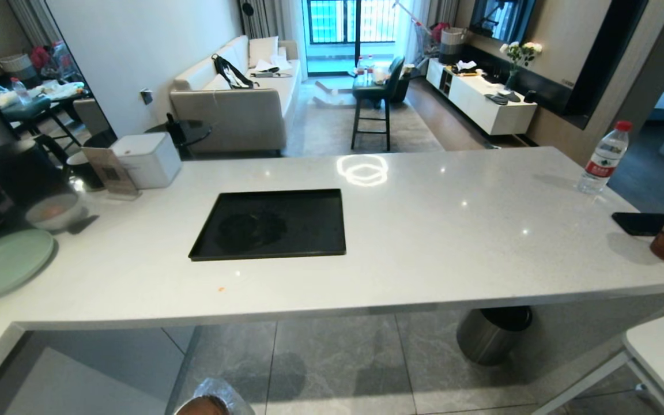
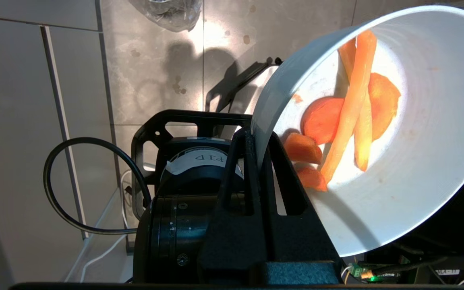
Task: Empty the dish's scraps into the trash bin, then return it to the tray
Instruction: Move the bowl over the trash can
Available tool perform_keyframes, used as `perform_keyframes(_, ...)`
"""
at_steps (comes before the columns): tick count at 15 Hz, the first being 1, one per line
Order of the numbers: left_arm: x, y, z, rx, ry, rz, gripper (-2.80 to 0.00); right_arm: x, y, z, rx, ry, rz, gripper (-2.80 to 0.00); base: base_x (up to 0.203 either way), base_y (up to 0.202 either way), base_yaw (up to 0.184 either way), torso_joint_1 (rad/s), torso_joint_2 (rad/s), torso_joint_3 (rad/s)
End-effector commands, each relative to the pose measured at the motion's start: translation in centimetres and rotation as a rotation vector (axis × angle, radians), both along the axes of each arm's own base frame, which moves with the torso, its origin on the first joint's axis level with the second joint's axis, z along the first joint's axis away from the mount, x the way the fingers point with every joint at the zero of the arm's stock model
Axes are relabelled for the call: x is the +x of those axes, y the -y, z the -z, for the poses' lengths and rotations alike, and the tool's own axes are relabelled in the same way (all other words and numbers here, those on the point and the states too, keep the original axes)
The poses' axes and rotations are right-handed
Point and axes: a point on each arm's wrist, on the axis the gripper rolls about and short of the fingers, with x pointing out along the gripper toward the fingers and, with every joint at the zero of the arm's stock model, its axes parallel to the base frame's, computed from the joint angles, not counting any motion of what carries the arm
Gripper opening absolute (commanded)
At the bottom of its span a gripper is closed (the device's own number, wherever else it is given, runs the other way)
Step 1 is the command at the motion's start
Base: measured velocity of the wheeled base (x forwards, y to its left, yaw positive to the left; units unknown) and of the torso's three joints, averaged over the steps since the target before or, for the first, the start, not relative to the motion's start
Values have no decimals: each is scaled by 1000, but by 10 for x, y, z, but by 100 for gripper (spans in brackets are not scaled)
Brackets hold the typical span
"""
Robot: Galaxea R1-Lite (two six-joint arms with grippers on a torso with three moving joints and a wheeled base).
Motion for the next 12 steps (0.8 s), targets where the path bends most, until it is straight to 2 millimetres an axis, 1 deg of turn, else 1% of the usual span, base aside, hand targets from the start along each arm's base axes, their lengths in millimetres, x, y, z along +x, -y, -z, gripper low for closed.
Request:
perform_keyframes(1, -1, 0, 1, -1, -9, -4, -280, 0, 0, 0, 1, 0, 0, -280, 0, 0, 0, -124, 325, 178)
perform_keyframes(12, 0, -1, -2, 23, 4, -8, -280, 0, 0, 0, 1, 0, 0, -280, 0, 0, 0, -128, 329, 195)
